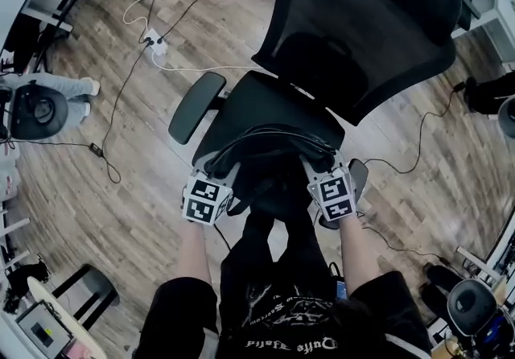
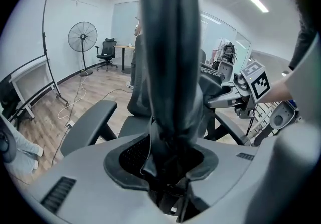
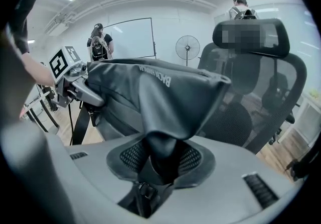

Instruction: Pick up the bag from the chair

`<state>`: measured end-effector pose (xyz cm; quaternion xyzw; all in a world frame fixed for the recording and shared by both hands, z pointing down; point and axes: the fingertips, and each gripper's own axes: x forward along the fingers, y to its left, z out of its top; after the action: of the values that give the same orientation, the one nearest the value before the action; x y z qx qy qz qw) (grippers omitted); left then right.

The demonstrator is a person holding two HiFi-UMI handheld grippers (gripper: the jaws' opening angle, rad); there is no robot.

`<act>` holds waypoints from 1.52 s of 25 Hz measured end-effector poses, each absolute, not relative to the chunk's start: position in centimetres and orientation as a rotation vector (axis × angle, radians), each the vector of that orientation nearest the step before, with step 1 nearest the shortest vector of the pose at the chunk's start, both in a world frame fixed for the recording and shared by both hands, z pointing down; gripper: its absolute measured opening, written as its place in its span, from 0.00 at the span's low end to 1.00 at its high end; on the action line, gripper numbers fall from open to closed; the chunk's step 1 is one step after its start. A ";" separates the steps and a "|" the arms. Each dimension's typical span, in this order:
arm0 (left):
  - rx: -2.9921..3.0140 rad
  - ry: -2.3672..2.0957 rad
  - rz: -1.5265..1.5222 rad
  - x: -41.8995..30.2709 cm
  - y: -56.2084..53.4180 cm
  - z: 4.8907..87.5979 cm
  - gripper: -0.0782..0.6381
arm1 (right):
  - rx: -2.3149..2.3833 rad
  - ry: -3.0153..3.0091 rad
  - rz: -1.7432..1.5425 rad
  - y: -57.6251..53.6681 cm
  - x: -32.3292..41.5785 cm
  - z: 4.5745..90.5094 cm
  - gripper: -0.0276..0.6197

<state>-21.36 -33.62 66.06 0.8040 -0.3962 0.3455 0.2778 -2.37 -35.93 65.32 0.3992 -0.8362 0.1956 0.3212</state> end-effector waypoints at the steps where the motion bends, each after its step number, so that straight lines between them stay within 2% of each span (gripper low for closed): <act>1: 2.160 -1.067 0.923 -21.3 -33.3 65.3 0.32 | 1.055 -2.197 0.505 -35.6 -2.3 64.5 0.25; 19: 2.235 -1.175 0.783 -20.0 -29.1 53.2 0.32 | 1.148 -2.234 0.324 -31.3 -0.9 51.2 0.25; 38: 2.344 -1.239 0.672 -20.2 -27.1 44.0 0.32 | 1.241 -2.270 0.176 -27.7 -0.9 41.5 0.25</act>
<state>-20.21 -27.07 44.02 0.8394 -0.4437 0.2405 0.2017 -0.93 -27.70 41.52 0.4607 -0.8426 0.0655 0.2710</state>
